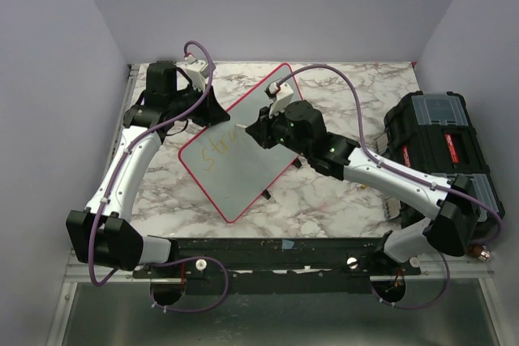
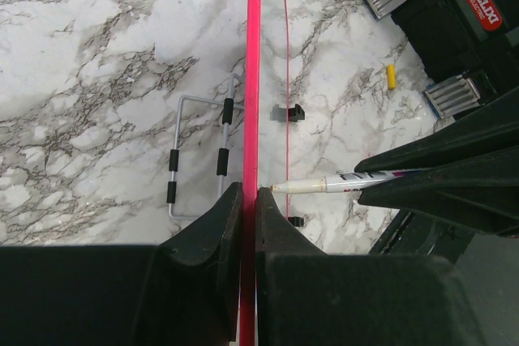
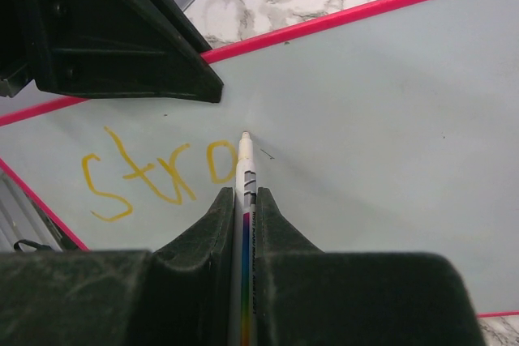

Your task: Write a sentence on the whiteboard

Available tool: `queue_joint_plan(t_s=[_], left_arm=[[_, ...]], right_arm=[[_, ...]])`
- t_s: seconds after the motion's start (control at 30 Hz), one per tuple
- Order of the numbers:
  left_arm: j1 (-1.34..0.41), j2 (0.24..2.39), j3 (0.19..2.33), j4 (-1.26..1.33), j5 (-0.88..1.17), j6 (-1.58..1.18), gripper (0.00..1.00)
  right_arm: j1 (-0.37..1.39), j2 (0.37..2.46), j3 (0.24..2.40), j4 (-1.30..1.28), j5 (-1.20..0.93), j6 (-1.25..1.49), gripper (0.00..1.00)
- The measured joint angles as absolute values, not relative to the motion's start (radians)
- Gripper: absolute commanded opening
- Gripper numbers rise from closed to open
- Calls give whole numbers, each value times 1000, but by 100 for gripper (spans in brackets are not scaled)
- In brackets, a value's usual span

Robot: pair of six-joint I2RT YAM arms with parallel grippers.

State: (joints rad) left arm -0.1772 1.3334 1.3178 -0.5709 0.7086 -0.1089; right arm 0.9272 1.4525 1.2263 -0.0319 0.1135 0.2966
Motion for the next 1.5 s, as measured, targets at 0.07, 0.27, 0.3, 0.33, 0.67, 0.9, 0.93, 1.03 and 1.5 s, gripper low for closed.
queue_joint_plan(t_s=[0.07,0.27,0.3,0.33,0.67,0.9,0.93,1.03,1.5], left_arm=[[-177,1333,1318,-571,709,-109,0],[-177,1333,1318,-572,705,-109,0],[-177,1333,1317,-572,705,-109,0],[-177,1333,1317,-572,705,-109,0],[-177,1333,1317,-574,690,-105,0],[-176,1333,1316,-574,687,-102,0],[-176,1333,1316,-574,687,-102,0],[-176,1333,1316,-574,687,-102,0],[-178,1333,1316,-572,687,-102,0]], right_arm=[[927,1461,1226,-31,114,297,1],[927,1470,1226,-29,114,298,1],[927,1470,1226,-29,114,298,1],[927,1470,1226,-29,115,299,1],[927,1462,1177,-17,115,315,1],[927,1461,1169,-18,115,318,1],[927,1461,1169,-18,115,318,1],[927,1461,1172,-23,115,318,1],[927,1478,1226,-52,143,314,1]])
